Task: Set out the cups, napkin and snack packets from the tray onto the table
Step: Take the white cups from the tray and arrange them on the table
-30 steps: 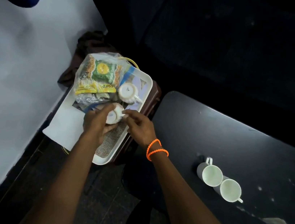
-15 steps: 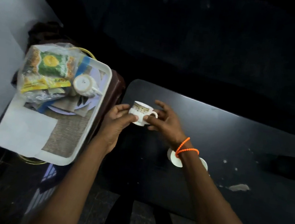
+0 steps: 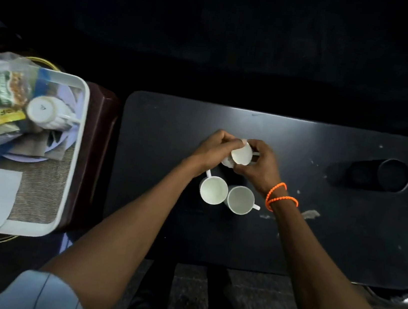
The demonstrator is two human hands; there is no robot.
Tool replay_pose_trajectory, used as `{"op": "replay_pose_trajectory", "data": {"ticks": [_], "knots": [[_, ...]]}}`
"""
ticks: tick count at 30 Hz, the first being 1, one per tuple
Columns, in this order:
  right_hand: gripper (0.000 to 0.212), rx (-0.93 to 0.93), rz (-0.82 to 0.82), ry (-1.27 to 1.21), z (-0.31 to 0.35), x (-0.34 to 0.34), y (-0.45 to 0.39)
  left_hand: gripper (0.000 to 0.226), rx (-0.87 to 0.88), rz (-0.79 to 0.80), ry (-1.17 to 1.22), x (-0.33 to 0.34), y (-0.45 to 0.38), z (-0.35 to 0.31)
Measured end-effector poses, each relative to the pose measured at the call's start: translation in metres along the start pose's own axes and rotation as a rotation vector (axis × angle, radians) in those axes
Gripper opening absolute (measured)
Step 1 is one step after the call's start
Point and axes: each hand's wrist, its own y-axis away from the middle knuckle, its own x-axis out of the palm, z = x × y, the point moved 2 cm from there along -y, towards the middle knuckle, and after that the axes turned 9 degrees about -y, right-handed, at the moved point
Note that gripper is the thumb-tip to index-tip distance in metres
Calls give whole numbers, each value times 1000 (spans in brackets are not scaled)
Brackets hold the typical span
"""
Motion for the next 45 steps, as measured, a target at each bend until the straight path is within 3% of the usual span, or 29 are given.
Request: {"op": "replay_pose_trajectory", "data": {"ticks": [2,7,11,19,24,28,31,34,36,39,42,45], "knots": [[67,-1,8,82,-8,-2,1,40,-4,-13,-108,11,-5,4],[66,-15,74,241,-14,2,2,16,27,-72,-194,15,-7,16],[66,-11,99,288,-12,6,4,14,42,-147,-296,15,-5,20],[65,42,161,392,-5,4,8,11,18,-152,-302,18,-2,29],[62,63,207,440,14,7,-1,27,-8,-201,-201,-4,2,39],[43,38,9,307,49,32,-13,14,3,-440,-35,-59,24,51],[30,-44,-82,106,86,78,-17,4,36,-795,61,-117,60,60],[26,-141,52,7,125,148,-14,8,-5,-1197,128,-178,99,75],[28,-208,178,-39,149,197,-3,25,-123,-1316,171,-216,112,91],[35,-268,283,-39,178,259,13,38,-291,-1211,231,-260,117,111],[52,-173,392,4,196,305,18,38,-310,-1106,242,-283,114,118],[56,-105,369,11,200,318,12,41,-304,-1036,289,-290,113,114]]}}
